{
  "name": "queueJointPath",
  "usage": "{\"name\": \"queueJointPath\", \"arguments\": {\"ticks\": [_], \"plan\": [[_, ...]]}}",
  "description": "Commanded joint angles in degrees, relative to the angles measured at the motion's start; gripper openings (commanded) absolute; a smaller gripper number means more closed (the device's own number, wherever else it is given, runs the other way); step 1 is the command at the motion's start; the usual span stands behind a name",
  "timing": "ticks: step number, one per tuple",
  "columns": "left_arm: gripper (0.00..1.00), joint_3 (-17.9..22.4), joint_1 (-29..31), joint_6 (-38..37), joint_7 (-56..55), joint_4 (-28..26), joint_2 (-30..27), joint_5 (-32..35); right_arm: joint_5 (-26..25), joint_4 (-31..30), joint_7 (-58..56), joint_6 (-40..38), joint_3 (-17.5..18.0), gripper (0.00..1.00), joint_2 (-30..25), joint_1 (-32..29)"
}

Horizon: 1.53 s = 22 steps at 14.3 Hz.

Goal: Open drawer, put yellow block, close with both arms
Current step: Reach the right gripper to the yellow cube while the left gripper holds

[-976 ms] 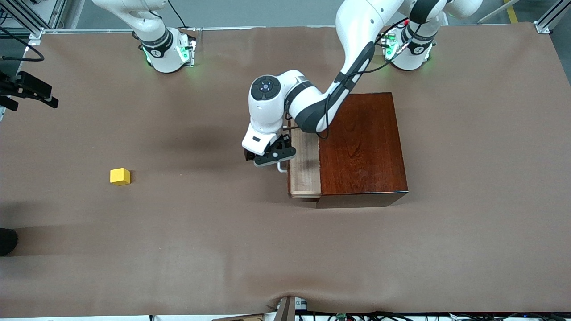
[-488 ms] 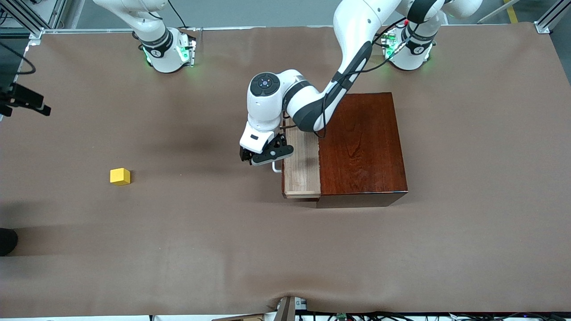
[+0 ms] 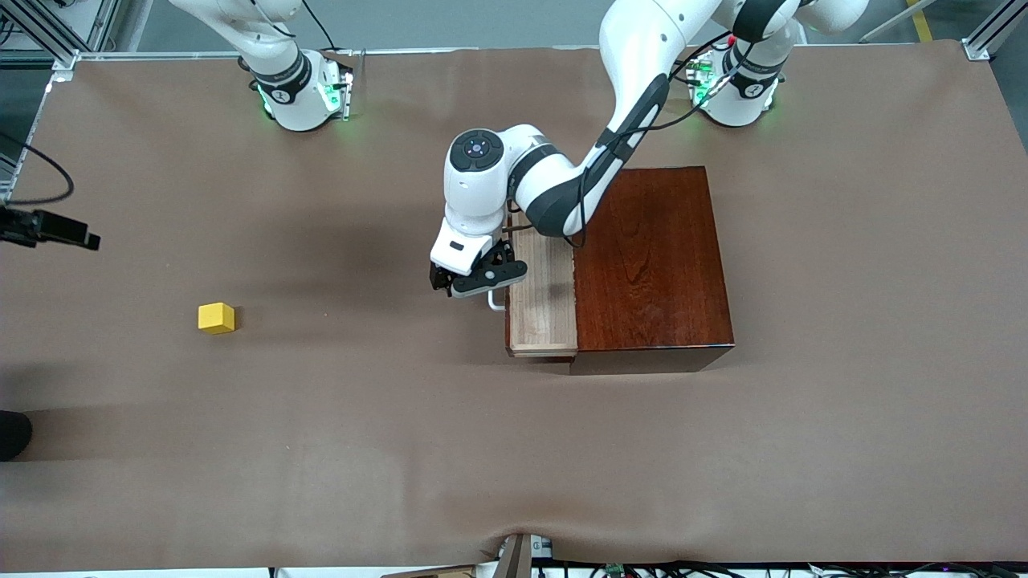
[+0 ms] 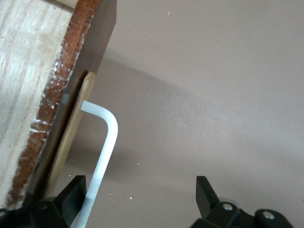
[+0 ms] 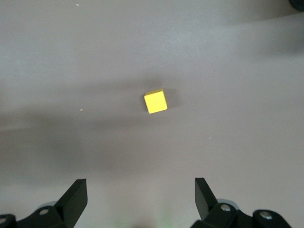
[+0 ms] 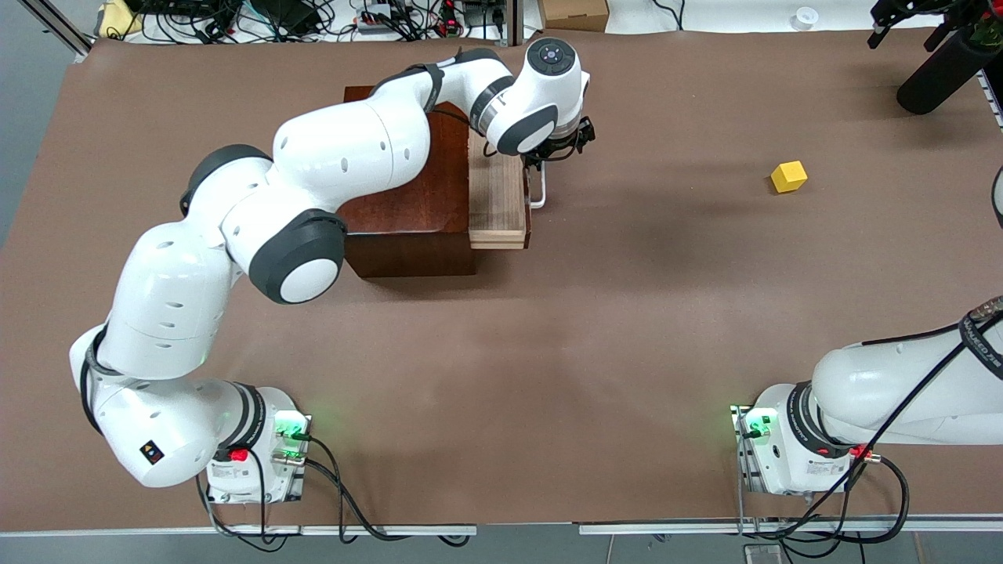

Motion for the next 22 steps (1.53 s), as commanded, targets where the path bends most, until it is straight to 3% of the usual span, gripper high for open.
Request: {"name": "queueJointPath", "arguments": {"ticks": [1,7,12,17,22], "plan": [[1.0,-1.1,-2.2,11.4,-6.5,3.6,6.2,-3.1,-1.1,1.0,0.5,0.9,0.8,1.0,1.9,-0.5],[1.0,-0.3,-1.9,3.8,-6.3,3.2,4.2,-2.7,-0.2,1.0,0.5,7.7,0.9,1.0,10.5,-0.2],[1.0,-0.3,-1.9,2.9,-6.3,3.2,3.6,-2.7,-0.1,0.3,0.3,13.2,1.0,1.0,17.3,-0.3],[1.0,-0.3,-2.0,-2.4,-6.0,3.2,3.6,-2.7,0.8,-4.6,0.2,19.3,1.0,1.0,21.7,-0.5],[1.0,-0.4,-2.2,-3.0,-5.9,3.4,3.5,-2.5,0.6,-11.8,-0.6,26.0,1.0,1.0,21.9,-0.3]]}}
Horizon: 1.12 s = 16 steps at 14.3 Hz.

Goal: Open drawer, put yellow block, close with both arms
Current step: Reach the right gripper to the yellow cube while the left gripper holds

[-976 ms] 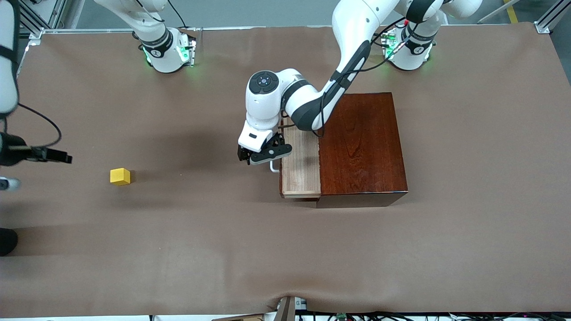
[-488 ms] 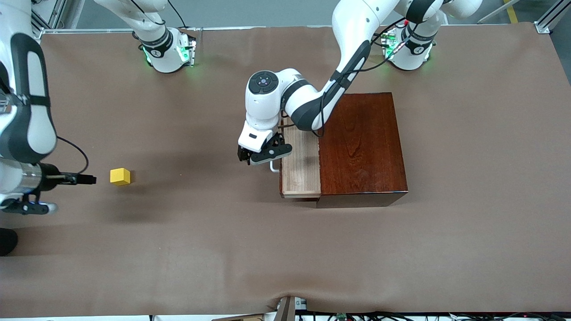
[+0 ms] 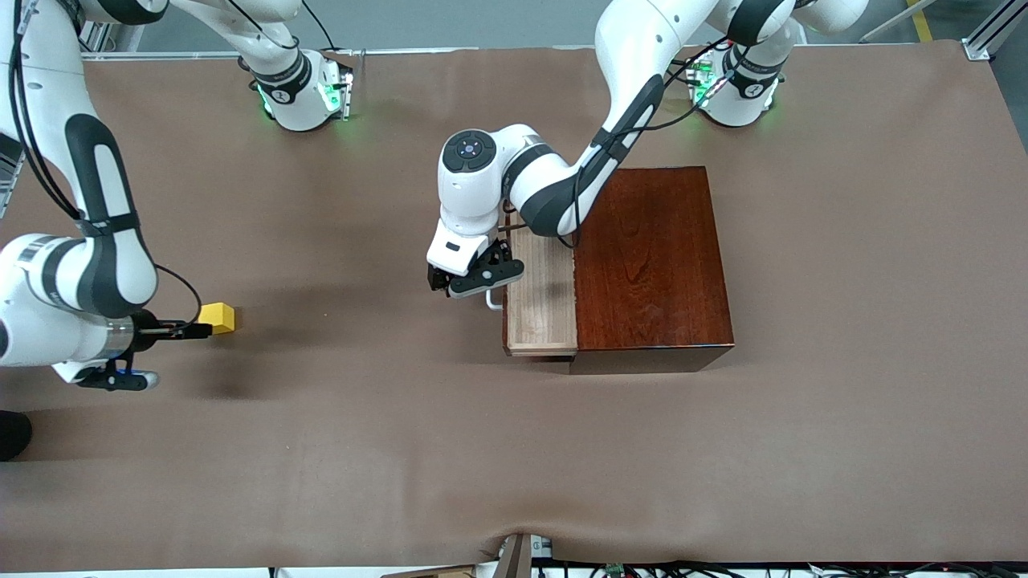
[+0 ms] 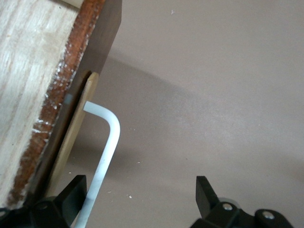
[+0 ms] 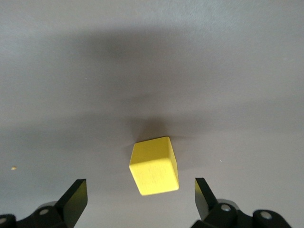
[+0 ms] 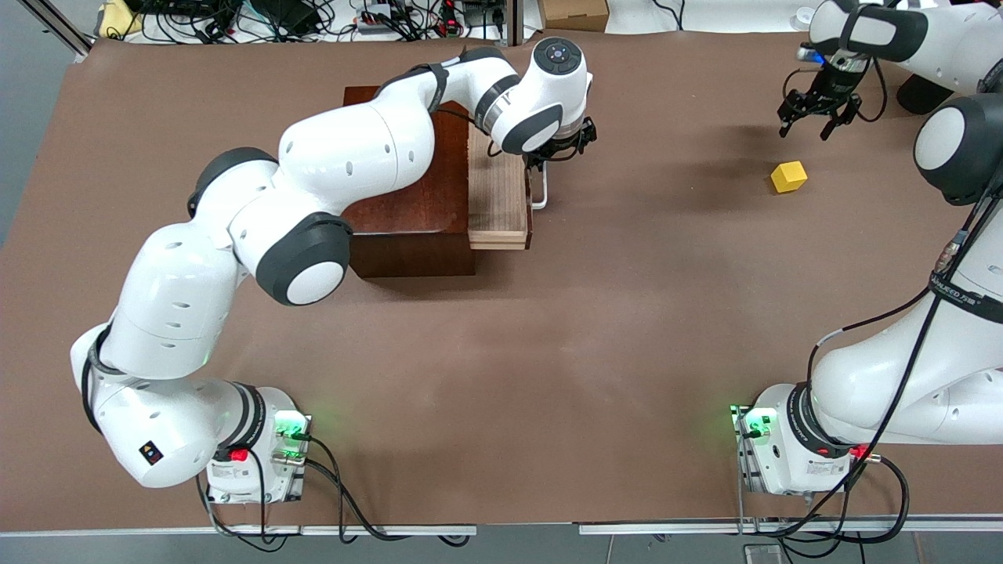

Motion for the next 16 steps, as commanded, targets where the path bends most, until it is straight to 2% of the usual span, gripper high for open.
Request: {"name": "queueJointPath", "arguments": {"ticks": [1,5,13,14,15,16], "plan": [[1.0,-0.9,-1.6,-0.9,-4.7,0.8,2.2,-2.4,0.0,-5.5,-1.6,4.0,0.5,1.0,-2.0,0.0],[1.0,-1.1,-1.6,-3.1,-1.1,1.3,2.2,-2.4,-0.1,-10.8,-8.9,12.5,0.5,1.0,-2.1,-2.0],[1.0,-1.1,-1.6,-9.0,4.5,3.7,2.1,-2.4,0.4,-13.4,-10.4,12.4,0.6,0.98,-2.5,-2.6],[1.0,-1.1,-1.5,-9.2,5.0,3.8,2.1,-2.4,0.4,-13.6,-10.4,12.5,0.6,0.88,-2.5,-2.6],[1.0,-1.1,-1.5,-9.3,6.0,3.8,1.9,-2.4,0.4,-13.6,-10.4,12.5,0.6,0.74,-2.5,-2.6],[1.0,-1.0,-1.5,-9.3,6.5,3.8,1.9,-2.4,0.4,-13.6,-10.4,12.4,0.6,0.51,-2.5,-2.7]]}}
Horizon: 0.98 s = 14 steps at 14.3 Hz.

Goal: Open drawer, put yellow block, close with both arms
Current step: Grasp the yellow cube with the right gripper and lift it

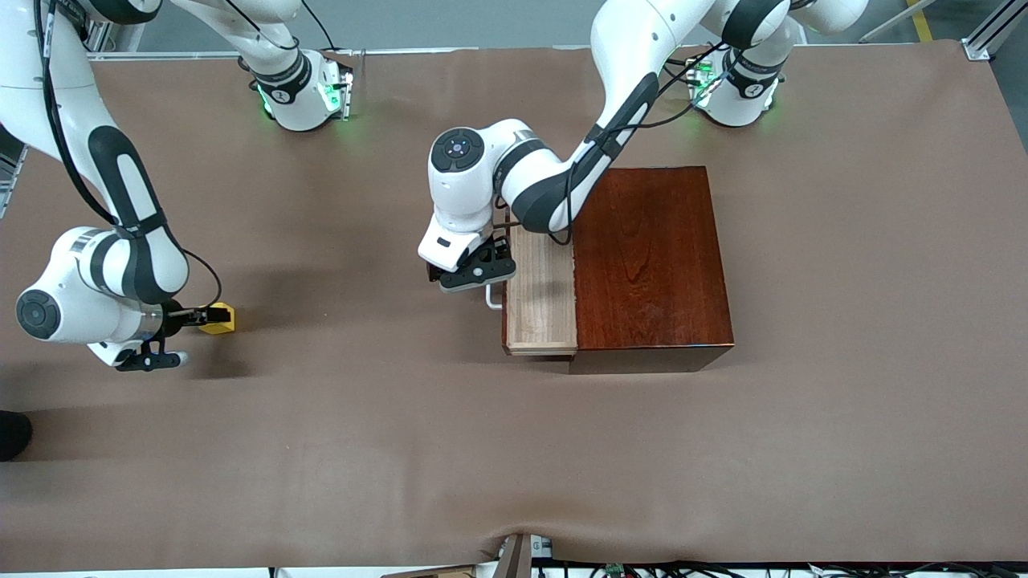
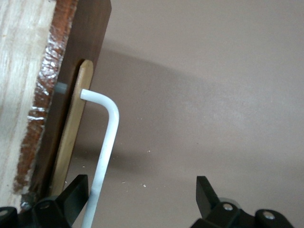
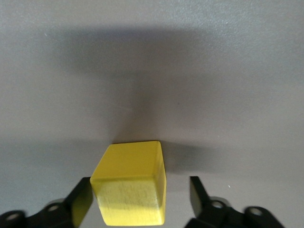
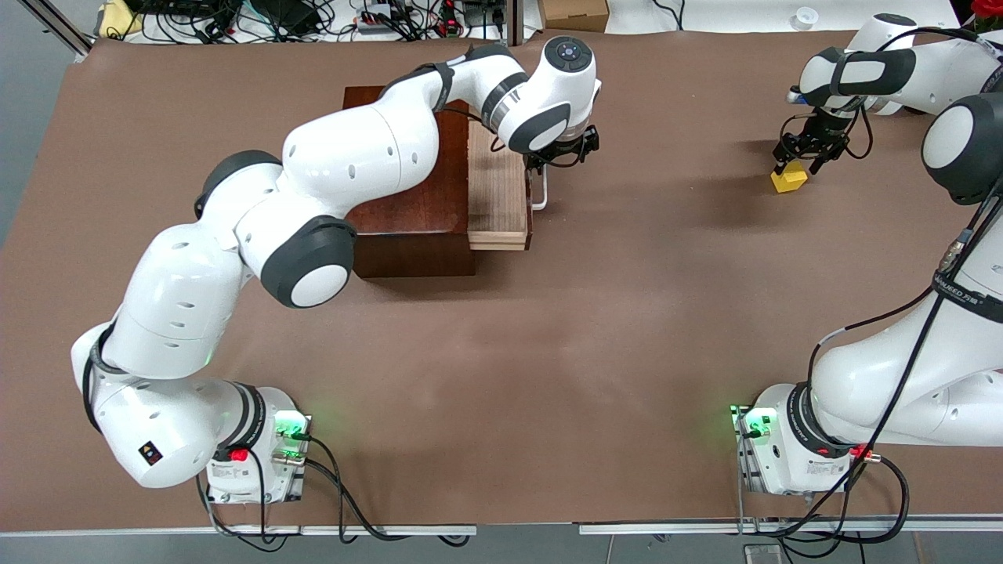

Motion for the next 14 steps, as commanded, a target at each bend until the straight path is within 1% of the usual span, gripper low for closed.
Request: {"name": "queueJointPath", "arguments": {"ticks": [1,2,3,4,8,11,12,14], "plan": [[1.0,-0.4,-0.8,-3.5,0.2,0.8,0.7,-2.2,0.4,-2.0,-0.4,0.0,0.6,0.28,-2.2,-0.7],[1.0,-0.4,-0.7,-3.5,0.3,0.8,0.3,-2.2,0.4,-2.0,-0.4,0.0,0.7,0.06,-2.3,-0.6],[1.0,-0.5,-0.7,-3.7,0.5,0.8,0.1,-2.2,0.4,-2.0,-0.3,-0.1,0.7,0.0,-2.6,-0.4],[1.0,-0.5,-0.7,-4.9,0.7,0.8,-0.7,-2.2,0.4,-2.0,-0.2,-0.3,0.8,0.0,-3.5,-0.2],[1.0,-0.5,-0.7,-9.3,5.1,0.7,-3.6,-2.2,0.5,0.8,1.1,-6.0,1.1,0.0,-5.0,0.5],[1.0,-0.4,-0.4,-10.5,7.2,0.7,-4.6,-2.2,0.5,3.5,8.5,-12.3,1.1,0.0,-7.4,3.1],[1.0,-0.4,0.0,-11.3,8.6,0.7,-5.6,-2.2,0.5,4.8,11.9,-15.1,1.1,0.0,-8.0,4.5],[1.0,-0.1,1.9,-14.6,11.4,0.5,-9.5,-2.3,1.0,7.0,16.5,-19.7,1.1,0.0,-8.7,6.2]]}}
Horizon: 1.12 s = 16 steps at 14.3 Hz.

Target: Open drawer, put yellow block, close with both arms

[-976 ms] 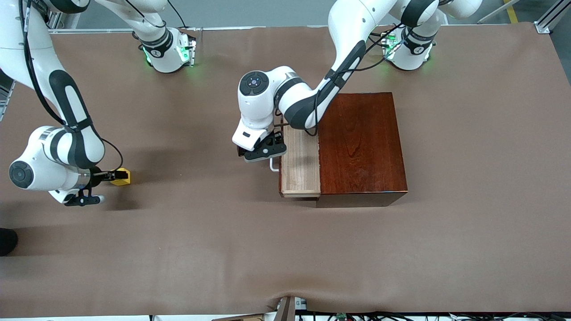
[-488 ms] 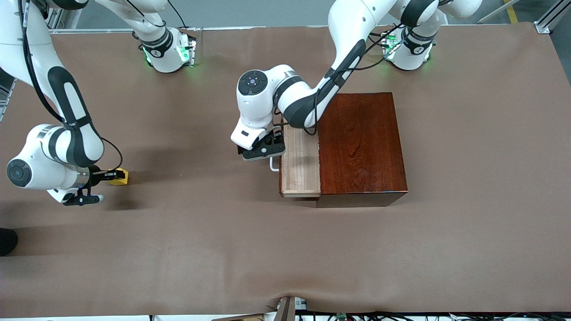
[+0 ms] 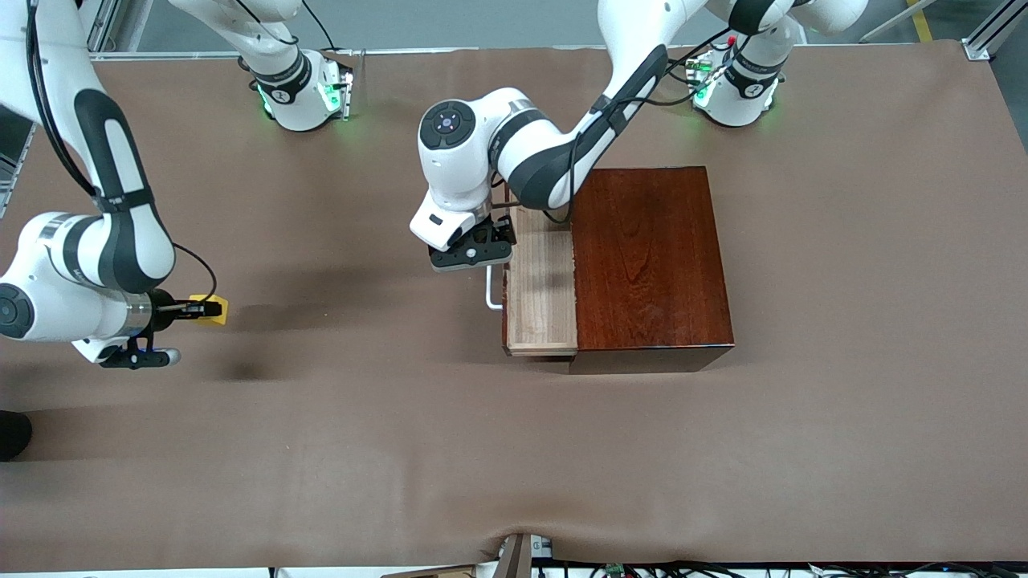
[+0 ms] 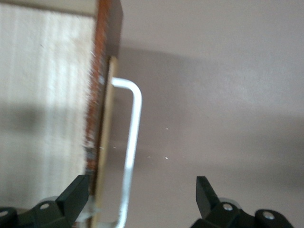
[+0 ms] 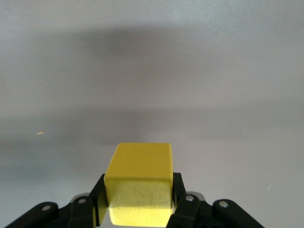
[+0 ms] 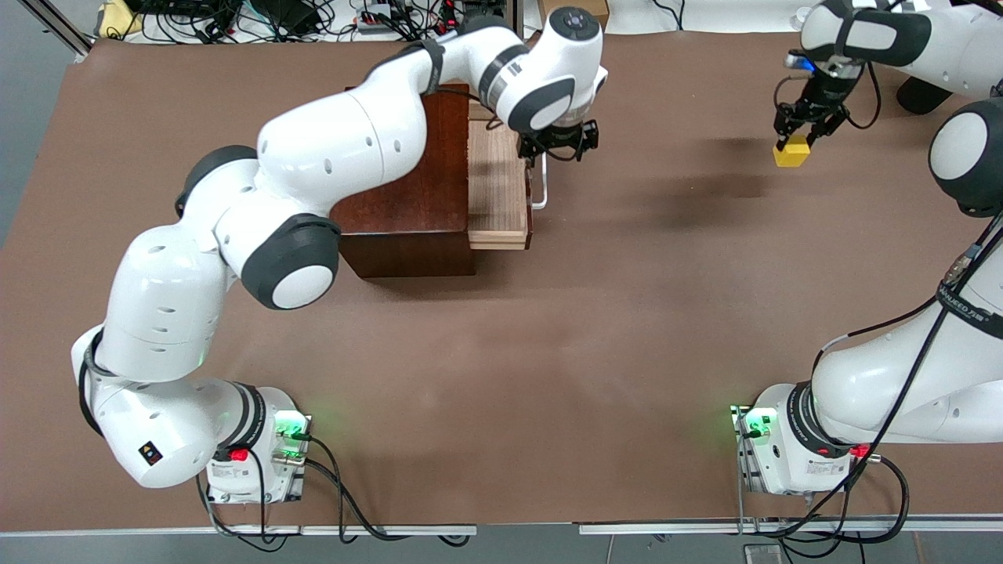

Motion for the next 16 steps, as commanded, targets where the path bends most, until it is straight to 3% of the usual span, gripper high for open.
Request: {"name": "queueJointPath", "arguments": {"ticks": [1,10,16], "plan": [[1.0,0.3,4.3,-4.5,4.0,-1.6,-8.8,-1.2,4.5,1.7,3.6,-4.6,-0.1,0.0,-2.2,1.4],[1.0,0.3,23.0,-22.5,28.8,-2.6,-22.3,-1.4,12.0,7.3,16.1,-15.4,-0.1,0.0,-5.8,5.2],[1.0,0.2,36.5,-28.7,48.8,-2.6,-26.6,-1.5,13.1,11.3,41.1,-18.4,-0.1,0.0,-7.8,17.1]]}}
